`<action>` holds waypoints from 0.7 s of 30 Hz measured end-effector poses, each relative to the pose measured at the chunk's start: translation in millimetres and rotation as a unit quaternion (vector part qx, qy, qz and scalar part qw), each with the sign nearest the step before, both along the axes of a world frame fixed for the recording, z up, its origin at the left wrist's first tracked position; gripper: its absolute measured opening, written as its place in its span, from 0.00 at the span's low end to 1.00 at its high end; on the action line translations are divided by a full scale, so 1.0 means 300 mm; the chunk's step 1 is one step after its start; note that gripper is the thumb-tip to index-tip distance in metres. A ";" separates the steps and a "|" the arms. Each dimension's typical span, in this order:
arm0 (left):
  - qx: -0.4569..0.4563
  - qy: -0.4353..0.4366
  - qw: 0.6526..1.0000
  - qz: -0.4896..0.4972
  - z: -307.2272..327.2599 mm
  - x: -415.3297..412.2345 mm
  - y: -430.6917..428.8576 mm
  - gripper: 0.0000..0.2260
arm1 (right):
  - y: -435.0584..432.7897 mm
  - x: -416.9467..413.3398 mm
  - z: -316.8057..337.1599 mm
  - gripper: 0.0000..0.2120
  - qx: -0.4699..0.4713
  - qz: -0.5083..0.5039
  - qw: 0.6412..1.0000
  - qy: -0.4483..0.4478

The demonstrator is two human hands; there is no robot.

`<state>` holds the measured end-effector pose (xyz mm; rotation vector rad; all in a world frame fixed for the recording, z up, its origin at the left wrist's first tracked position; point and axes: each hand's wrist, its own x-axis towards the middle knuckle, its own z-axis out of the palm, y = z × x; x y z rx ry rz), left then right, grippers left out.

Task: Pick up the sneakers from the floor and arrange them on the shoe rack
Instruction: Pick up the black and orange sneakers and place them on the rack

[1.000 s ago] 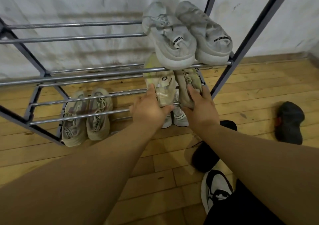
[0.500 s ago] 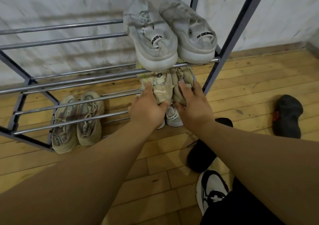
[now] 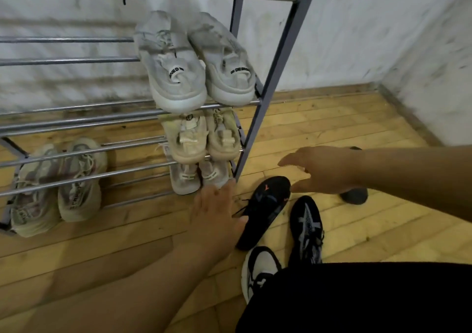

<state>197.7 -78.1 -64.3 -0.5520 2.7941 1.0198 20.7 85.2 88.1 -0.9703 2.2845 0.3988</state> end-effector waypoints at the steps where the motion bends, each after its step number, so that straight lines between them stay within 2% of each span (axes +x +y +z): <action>1: 0.022 -0.044 0.998 -0.024 -0.028 -0.002 0.017 0.39 | 0.032 -0.014 -0.026 0.34 0.000 -0.033 0.999 -0.008; 3: 0.089 -0.112 0.989 -0.038 -0.079 -0.021 0.031 0.41 | 0.097 -0.041 -0.122 0.35 -0.012 -0.096 0.995 -0.013; 5: 0.145 -0.135 0.980 -0.030 -0.128 -0.054 0.034 0.42 | 0.168 -0.057 -0.245 0.36 -0.042 -0.182 0.982 -0.027; 8: 0.208 -0.131 0.969 -0.010 -0.189 -0.095 0.049 0.40 | 0.245 -0.033 -0.433 0.36 -0.103 -0.322 0.937 -0.082; 11: 0.275 -0.140 0.951 0.010 -0.259 -0.139 0.062 0.37 | 0.248 0.007 -0.586 0.36 -0.147 -0.395 0.899 -0.120; 15: 0.337 -0.157 0.928 0.023 -0.328 -0.168 0.076 0.34 | 0.195 0.030 -0.736 0.39 -0.188 -0.482 0.836 -0.184; 19: 0.331 -0.156 0.930 0.018 -0.362 -0.178 0.081 0.33 | 0.152 0.050 -0.819 0.42 -0.284 -0.548 0.745 -0.252; 21: 0.338 -0.154 0.928 0.024 -0.364 -0.194 0.081 0.33 | 0.142 0.046 -0.828 0.41 -0.317 -0.565 0.717 -0.258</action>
